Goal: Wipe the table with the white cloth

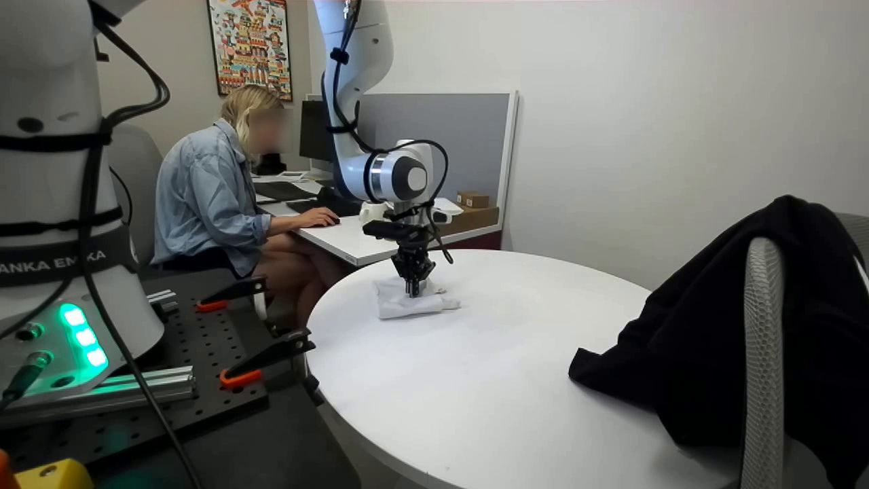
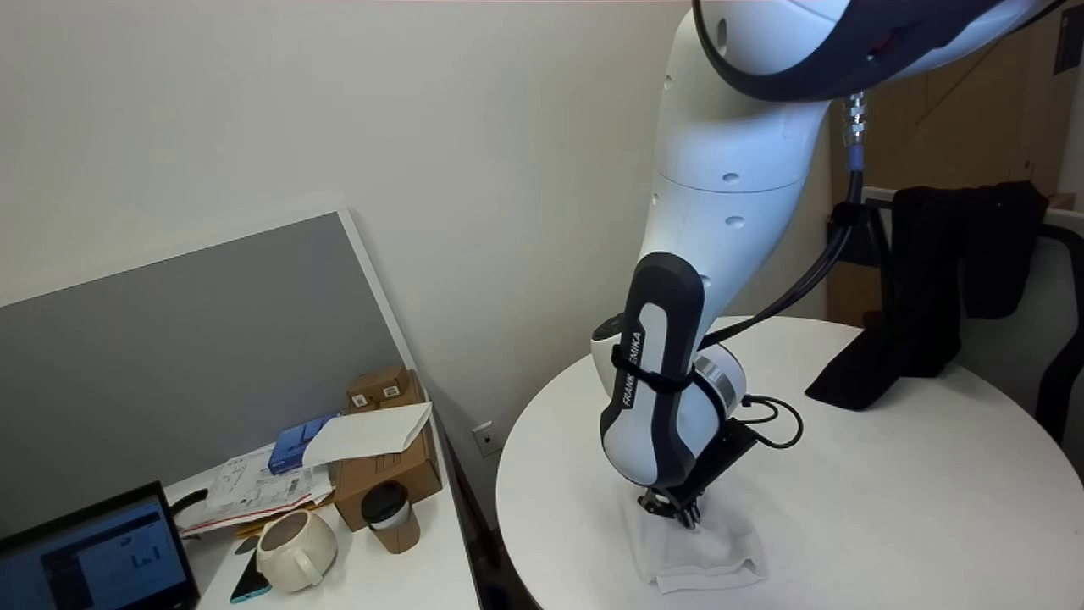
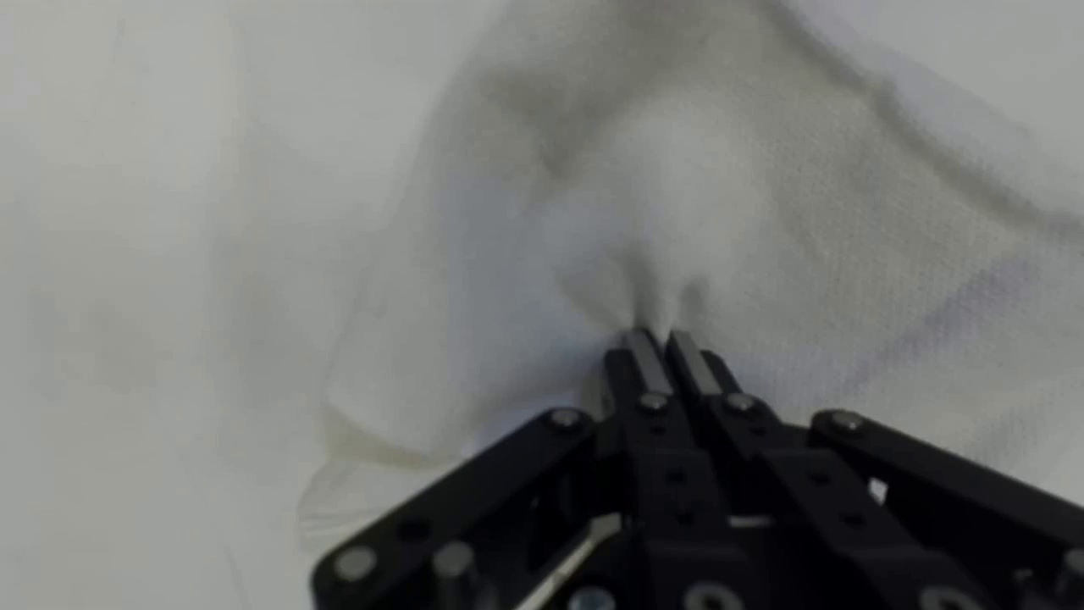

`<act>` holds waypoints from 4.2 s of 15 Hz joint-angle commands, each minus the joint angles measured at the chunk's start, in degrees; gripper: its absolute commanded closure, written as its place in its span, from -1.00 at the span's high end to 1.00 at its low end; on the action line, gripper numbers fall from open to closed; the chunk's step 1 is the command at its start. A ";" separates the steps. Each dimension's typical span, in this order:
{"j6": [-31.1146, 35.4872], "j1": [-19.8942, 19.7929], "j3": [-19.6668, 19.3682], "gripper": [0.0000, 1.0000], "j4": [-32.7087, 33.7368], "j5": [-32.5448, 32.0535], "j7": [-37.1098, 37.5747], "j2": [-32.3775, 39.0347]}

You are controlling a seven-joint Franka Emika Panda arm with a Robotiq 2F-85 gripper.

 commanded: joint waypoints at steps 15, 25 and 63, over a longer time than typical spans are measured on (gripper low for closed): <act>5.94 -17.79 -0.90 -0.98 -9.25 10.25 -13.01 -1.17; 16.52 -38.70 -1.71 -0.98 -26.27 15.04 -22.03 -9.16; -5.62 -13.44 -5.92 -0.98 4.76 13.31 -7.64 2.01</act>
